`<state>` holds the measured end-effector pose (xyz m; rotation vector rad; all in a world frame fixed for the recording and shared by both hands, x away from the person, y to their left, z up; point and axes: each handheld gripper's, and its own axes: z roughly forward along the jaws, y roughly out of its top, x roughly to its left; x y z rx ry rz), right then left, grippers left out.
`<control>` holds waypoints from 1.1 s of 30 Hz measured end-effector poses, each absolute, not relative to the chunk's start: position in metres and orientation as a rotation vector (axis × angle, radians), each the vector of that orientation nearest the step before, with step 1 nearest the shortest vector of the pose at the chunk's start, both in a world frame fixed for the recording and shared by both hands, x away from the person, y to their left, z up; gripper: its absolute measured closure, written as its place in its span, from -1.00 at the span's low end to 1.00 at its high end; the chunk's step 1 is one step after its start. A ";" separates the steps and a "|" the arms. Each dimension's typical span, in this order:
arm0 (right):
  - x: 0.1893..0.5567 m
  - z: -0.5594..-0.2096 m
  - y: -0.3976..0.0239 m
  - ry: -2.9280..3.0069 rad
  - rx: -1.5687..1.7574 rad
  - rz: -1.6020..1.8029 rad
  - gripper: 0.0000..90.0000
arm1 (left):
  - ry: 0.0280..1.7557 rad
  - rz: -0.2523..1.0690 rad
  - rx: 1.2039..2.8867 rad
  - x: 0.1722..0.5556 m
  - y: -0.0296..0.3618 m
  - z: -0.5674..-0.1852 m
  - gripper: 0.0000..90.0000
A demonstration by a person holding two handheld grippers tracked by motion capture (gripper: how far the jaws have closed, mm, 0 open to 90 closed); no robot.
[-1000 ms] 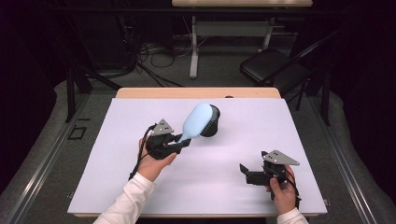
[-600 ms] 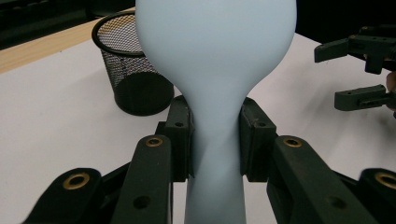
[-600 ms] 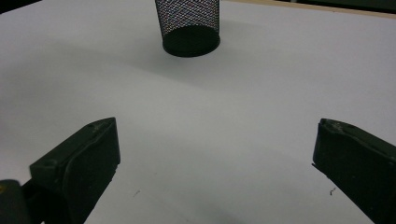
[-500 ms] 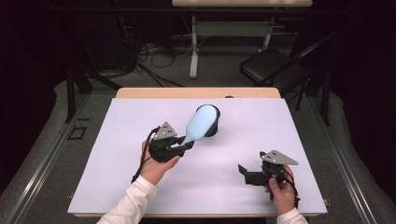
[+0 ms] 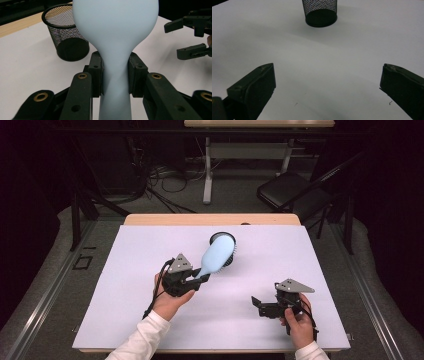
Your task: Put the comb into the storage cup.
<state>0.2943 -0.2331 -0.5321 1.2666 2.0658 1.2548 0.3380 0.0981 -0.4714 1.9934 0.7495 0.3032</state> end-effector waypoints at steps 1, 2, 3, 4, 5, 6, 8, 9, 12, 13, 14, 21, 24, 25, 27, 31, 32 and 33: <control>0.295 -0.531 -0.232 2.078 1.276 1.256 -1.00 | 0.749 0.304 1.993 0.338 0.098 -0.471 0.54; 0.296 -0.529 -0.232 2.079 1.284 1.267 -1.00 | 0.751 0.303 1.991 0.338 0.098 -0.471 0.54; 0.296 -0.528 -0.231 2.079 1.285 1.270 -1.00 | 0.749 0.304 1.991 0.338 0.098 -0.471 0.54; 0.297 -0.525 -0.230 2.088 1.292 1.273 -1.00 | 0.752 0.303 1.987 0.337 0.098 -0.471 0.54; 0.298 -0.524 -0.229 2.093 1.284 1.275 -1.00 | 0.752 0.305 1.987 0.337 0.098 -0.471 0.54; 0.299 -0.522 -0.228 2.100 1.278 1.267 -1.00 | 0.753 0.305 1.988 0.338 0.098 -0.471 0.54; 0.300 -0.519 -0.226 2.117 1.263 1.256 -1.00 | 0.755 0.309 1.986 0.338 0.098 -0.471 0.54; 0.301 -0.518 -0.225 2.126 1.259 1.247 -1.00 | 0.758 0.309 1.984 0.338 0.099 -0.471 0.54; 0.303 -0.513 -0.222 2.145 1.250 1.254 -1.00 | 0.761 0.312 1.982 0.338 0.099 -0.471 0.54; 0.304 -0.511 -0.221 2.152 1.249 1.252 -1.00 | 0.761 0.313 1.981 0.338 0.100 -0.471 0.54; 0.305 -0.509 -0.220 2.154 1.248 1.254 -1.00 | 0.760 0.311 1.980 0.338 0.100 -0.471 0.54; 0.311 -0.500 -0.215 2.206 1.256 1.257 -1.00 | 0.763 0.319 1.977 0.338 0.101 -0.471 0.54; 0.313 -0.498 -0.212 2.226 1.256 1.248 -1.00 | 0.768 0.317 1.975 0.337 0.101 -0.471 0.54; 0.314 -0.497 -0.211 2.232 1.252 1.252 -1.00 | 0.766 0.318 1.975 0.337 0.102 -0.471 0.54; 0.316 -0.494 -0.210 2.238 1.256 1.254 -1.00 | 0.768 0.316 1.973 0.337 0.102 -0.472 0.54; 0.319 -0.488 -0.208 2.239 1.282 1.264 -1.00 | 0.769 0.314 1.972 0.337 0.101 -0.472 0.54; 0.319 -0.486 -0.208 2.244 1.285 1.259 -1.00 | 0.768 0.315 1.973 0.337 0.101 -0.473 0.54; 0.320 -0.485 -0.207 2.247 1.284 1.251 -1.00 | 0.769 0.313 1.973 0.337 0.101 -0.473 0.54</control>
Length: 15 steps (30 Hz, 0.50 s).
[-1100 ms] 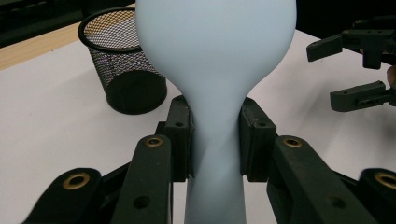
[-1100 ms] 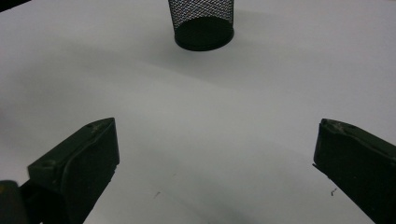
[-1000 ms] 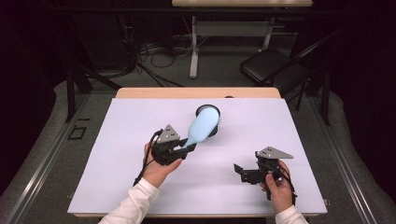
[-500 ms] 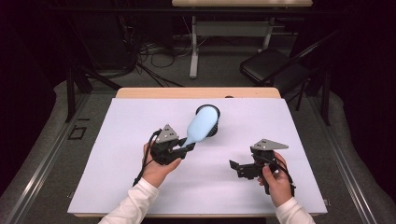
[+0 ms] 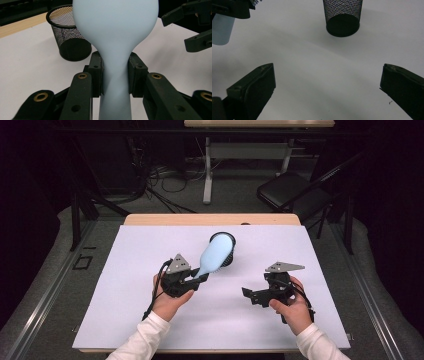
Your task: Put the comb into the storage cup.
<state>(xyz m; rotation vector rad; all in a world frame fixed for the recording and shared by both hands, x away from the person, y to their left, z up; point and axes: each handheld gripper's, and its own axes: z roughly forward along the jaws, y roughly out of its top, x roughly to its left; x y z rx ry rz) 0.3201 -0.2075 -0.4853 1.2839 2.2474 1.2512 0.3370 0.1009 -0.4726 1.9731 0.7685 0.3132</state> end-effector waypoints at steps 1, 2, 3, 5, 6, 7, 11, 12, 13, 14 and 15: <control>0.321 -0.484 -0.207 2.250 1.286 1.245 -1.00 | 0.768 0.313 1.973 0.337 0.101 -0.473 0.54; 0.321 -0.483 -0.207 2.255 1.287 1.237 -1.00 | 0.768 0.312 1.971 0.337 0.101 -0.473 0.54; 0.322 -0.482 -0.206 2.260 1.293 1.240 -1.00 | 0.768 0.313 1.971 0.337 0.101 -0.473 0.54; 0.323 -0.480 -0.206 2.272 1.293 1.238 -1.00 | 0.770 0.314 1.969 0.337 0.101 -0.473 0.54; 0.324 -0.479 -0.206 2.276 1.293 1.242 -1.00 | 0.771 0.313 1.968 0.337 0.101 -0.473 0.54; 0.324 -0.478 -0.206 2.277 1.300 1.250 -1.00 | 0.771 0.314 1.968 0.337 0.101 -0.473 0.54; 0.326 -0.474 -0.208 2.265 1.307 1.310 -1.00 | 0.773 0.314 1.967 0.337 0.101 -0.473 0.54; 0.327 -0.473 -0.208 2.259 1.306 1.320 -1.00 | 0.774 0.314 1.966 0.337 0.102 -0.473 0.54; 0.327 -0.472 -0.208 2.259 1.311 1.324 -1.00 | 0.774 0.315 1.967 0.337 0.102 -0.473 0.54; 0.328 -0.470 -0.209 2.266 1.309 1.325 -1.00 | 0.775 0.315 1.967 0.337 0.102 -0.473 0.54; 0.328 -0.470 -0.208 2.268 1.310 1.326 -1.00 | 0.777 0.314 1.965 0.337 0.102 -0.473 0.54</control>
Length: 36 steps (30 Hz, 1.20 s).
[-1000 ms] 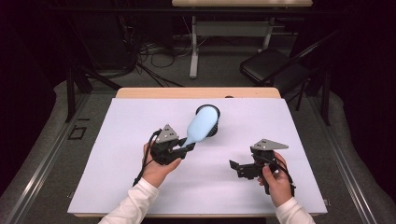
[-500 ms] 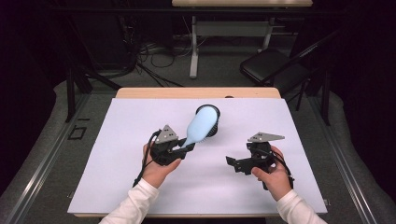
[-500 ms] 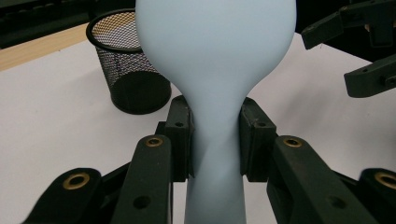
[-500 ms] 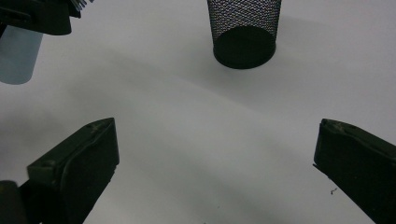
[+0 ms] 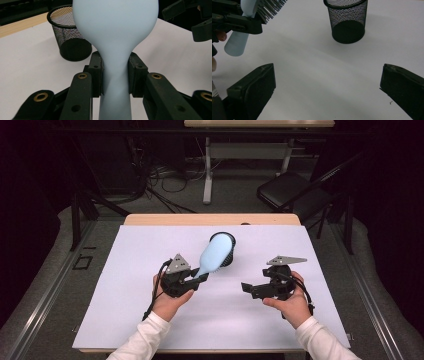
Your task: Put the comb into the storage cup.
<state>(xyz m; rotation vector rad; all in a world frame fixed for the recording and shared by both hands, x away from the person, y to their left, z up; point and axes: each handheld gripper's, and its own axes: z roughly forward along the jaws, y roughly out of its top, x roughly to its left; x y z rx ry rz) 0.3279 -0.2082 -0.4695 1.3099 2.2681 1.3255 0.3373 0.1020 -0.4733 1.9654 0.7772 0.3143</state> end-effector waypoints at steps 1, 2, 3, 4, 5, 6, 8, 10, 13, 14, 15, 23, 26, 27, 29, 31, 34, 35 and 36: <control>0.329 -0.468 -0.208 2.271 1.303 1.321 -1.00 | 0.779 0.312 1.964 0.337 0.102 -0.473 0.54; 0.329 -0.468 -0.208 2.271 1.303 1.321 -1.00 | 0.781 0.312 1.963 0.337 0.102 -0.474 0.54; 0.329 -0.467 -0.208 2.271 1.303 1.327 -1.00 | 0.781 0.313 1.964 0.337 0.102 -0.474 0.54; 0.329 -0.466 -0.208 2.274 1.307 1.327 -1.00 | 0.782 0.313 1.963 0.337 0.102 -0.474 0.54; 0.330 -0.464 -0.207 2.275 1.304 1.325 -1.00 | 0.783 0.314 1.962 0.337 0.102 -0.474 0.54; 0.330 -0.463 -0.207 2.274 1.299 1.323 -1.00 | 0.784 0.315 1.959 0.337 0.102 -0.474 0.54; 0.331 -0.461 -0.206 2.275 1.301 1.320 -1.00 | 0.785 0.317 1.957 0.337 0.102 -0.474 0.54; 0.333 -0.459 -0.206 2.280 1.307 1.326 -1.00 | 0.787 0.318 1.957 0.337 0.102 -0.474 0.54; 0.335 -0.456 -0.205 2.286 1.327 1.326 -1.00 | 0.789 0.322 1.956 0.337 0.102 -0.475 0.54; 0.336 -0.454 -0.204 2.287 1.340 1.331 -1.00 | 0.791 0.323 1.954 0.337 0.102 -0.475 0.54; 0.337 -0.453 -0.204 2.291 1.348 1.330 -1.00 | 0.790 0.324 1.954 0.338 0.102 -0.475 0.54; 0.345 -0.443 -0.202 2.310 1.385 1.359 -1.00 | 0.796 0.327 1.954 0.338 0.102 -0.476 0.54; 0.348 -0.438 -0.201 2.309 1.388 1.369 -0.99 | 0.794 0.330 1.955 0.338 0.102 -0.477 0.54; 0.350 -0.436 -0.201 2.309 1.389 1.370 -0.98 | 0.794 0.328 1.958 0.338 0.102 -0.478 0.54; 0.351 -0.433 -0.200 2.310 1.398 1.376 -0.98 | 0.794 0.332 1.962 0.338 0.102 -0.478 0.54; 0.353 -0.431 -0.200 2.314 1.404 1.387 -0.97 | 0.792 0.332 1.964 0.338 0.102 -0.479 0.54; 0.357 -0.428 -0.199 2.317 1.406 1.397 -0.96 | 0.792 0.330 1.963 0.338 0.101 -0.479 0.54; 0.357 -0.427 -0.198 2.316 1.416 1.399 -0.95 | 0.791 0.330 1.964 0.337 0.101 -0.479 0.54; 0.358 -0.426 -0.198 2.315 1.419 1.401 -0.95 | 0.791 0.330 1.965 0.337 0.101 -0.479 0.54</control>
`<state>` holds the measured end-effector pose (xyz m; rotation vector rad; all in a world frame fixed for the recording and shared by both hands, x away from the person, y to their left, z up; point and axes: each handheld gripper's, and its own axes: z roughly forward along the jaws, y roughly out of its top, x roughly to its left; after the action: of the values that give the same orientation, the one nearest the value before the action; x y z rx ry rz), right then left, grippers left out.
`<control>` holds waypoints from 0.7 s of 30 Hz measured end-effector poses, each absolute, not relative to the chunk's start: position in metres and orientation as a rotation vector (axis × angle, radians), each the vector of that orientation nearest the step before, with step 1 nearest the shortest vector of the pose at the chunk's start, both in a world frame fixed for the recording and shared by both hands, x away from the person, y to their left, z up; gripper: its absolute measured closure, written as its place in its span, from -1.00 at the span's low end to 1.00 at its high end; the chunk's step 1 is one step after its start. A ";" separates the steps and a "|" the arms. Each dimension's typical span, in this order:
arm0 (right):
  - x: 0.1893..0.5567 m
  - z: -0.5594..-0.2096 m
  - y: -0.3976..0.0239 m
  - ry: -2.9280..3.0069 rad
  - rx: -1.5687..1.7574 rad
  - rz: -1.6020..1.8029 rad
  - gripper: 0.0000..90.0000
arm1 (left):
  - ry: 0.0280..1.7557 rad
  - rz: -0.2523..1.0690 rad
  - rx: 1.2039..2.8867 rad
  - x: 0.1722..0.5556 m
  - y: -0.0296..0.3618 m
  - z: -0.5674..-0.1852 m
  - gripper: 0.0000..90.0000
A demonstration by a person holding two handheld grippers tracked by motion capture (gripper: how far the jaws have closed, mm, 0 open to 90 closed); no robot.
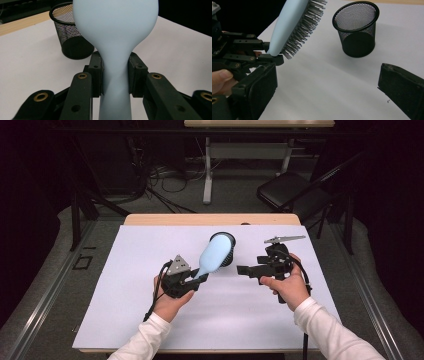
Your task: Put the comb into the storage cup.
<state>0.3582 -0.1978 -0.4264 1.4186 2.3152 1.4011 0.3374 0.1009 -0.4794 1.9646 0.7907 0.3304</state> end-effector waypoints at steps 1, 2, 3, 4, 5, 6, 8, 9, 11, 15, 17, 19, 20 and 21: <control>0.359 -0.426 -0.197 2.317 1.419 1.404 -0.95 | 0.790 0.331 1.965 0.337 0.101 -0.479 0.54; 0.360 -0.425 -0.197 2.317 1.425 1.403 -0.95 | 0.790 0.330 1.965 0.337 0.101 -0.480 0.54; 0.360 -0.425 -0.196 2.317 1.424 1.403 -0.95 | 0.790 0.330 1.963 0.337 0.101 -0.480 0.54; 0.361 -0.425 -0.196 2.319 1.424 1.397 -0.94 | 0.790 0.330 1.965 0.337 0.101 -0.480 0.54; 0.361 -0.424 -0.195 2.323 1.425 1.397 -0.94 | 0.790 0.330 1.965 0.337 0.101 -0.480 0.54; 0.362 -0.424 -0.194 2.322 1.427 1.402 -0.94 | 0.790 0.331 1.965 0.337 0.100 -0.480 0.54; 0.363 -0.423 -0.193 2.328 1.424 1.398 -0.94 | 0.788 0.331 1.966 0.337 0.100 -0.480 0.54; 0.363 -0.423 -0.192 2.327 1.429 1.398 -0.94 | 0.787 0.332 1.966 0.337 0.100 -0.480 0.54; 0.364 -0.422 -0.190 2.328 1.425 1.401 -0.94 | 0.787 0.331 1.965 0.337 0.100 -0.480 0.54; 0.366 -0.421 -0.187 2.336 1.427 1.401 -0.94 | 0.783 0.330 1.965 0.336 0.099 -0.480 0.54; 0.367 -0.419 -0.185 2.336 1.432 1.405 -0.93 | 0.784 0.330 1.965 0.336 0.099 -0.481 0.54; 0.368 -0.418 -0.184 2.337 1.430 1.408 -0.93 | 0.780 0.331 1.967 0.336 0.099 -0.481 0.54; 0.369 -0.418 -0.183 2.335 1.430 1.412 -0.93 | 0.779 0.331 1.966 0.335 0.098 -0.481 0.54; 0.370 -0.417 -0.183 2.337 1.434 1.417 -0.93 | 0.778 0.332 1.966 0.335 0.098 -0.481 0.54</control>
<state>0.3699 -0.1826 -0.4175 1.4340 2.3369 1.4171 0.3353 0.0981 -0.4808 1.9662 0.7783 0.3317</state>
